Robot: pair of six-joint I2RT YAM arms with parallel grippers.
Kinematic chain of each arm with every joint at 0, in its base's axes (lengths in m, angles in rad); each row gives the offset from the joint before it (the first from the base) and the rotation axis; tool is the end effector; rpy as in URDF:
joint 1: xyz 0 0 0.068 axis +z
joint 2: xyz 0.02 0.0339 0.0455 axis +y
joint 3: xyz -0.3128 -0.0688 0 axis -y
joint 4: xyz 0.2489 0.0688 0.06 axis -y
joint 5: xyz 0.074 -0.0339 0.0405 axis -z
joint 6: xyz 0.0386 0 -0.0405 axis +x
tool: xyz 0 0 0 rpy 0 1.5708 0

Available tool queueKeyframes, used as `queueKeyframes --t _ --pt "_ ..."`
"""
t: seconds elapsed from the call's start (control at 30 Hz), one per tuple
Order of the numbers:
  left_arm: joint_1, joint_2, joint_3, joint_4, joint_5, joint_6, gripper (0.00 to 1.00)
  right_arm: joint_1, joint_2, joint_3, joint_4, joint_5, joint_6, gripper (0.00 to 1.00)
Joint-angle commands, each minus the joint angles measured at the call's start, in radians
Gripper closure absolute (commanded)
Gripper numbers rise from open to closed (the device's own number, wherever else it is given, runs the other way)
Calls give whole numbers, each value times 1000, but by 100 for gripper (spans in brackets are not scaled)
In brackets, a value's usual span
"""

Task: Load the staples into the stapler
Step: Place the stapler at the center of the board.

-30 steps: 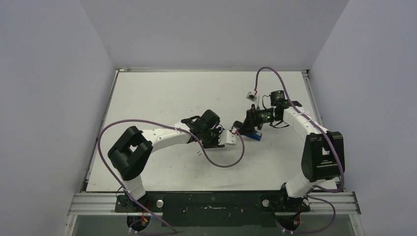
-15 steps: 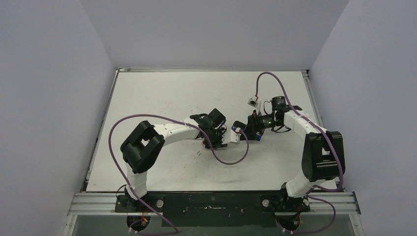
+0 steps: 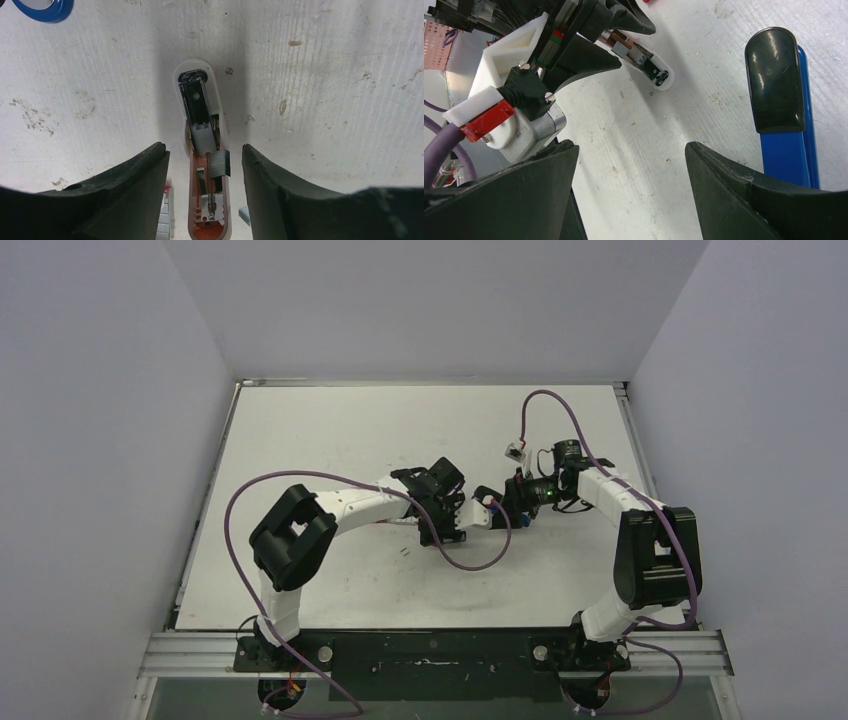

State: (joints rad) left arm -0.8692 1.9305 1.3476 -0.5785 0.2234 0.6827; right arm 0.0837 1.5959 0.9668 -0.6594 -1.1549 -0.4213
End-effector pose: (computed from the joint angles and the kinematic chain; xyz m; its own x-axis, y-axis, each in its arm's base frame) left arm 0.2616 -0.3228 0.2170 0.0464 0.8982 -0.4371 0.9956 -0.0060 0.0934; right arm 0.2854 0.0594 0.2422 -0.7557 -0.2292 -0.6135 -0.6539 0.3151 0.6878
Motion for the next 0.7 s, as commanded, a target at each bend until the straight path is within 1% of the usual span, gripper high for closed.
queueKeyframes --t 0.0,0.2,0.37,0.53,0.67 --pt "-5 -15 55 -14 2 -15 46 -9 -4 -6 32 -12 -46 20" --pt "4 -81 70 -3 40 -9 40 -8 -4 -17 30 -5 -88 20" --pt "48 -163 53 11 152 -4 38 -5 0 -18 26 2 -133 21" --pt "130 -254 -33 47 315 0 38 20 -1 -21 50 29 -147 22" --pt "171 -315 -141 112 373 27 38 80 -8 -39 112 86 -117 24"
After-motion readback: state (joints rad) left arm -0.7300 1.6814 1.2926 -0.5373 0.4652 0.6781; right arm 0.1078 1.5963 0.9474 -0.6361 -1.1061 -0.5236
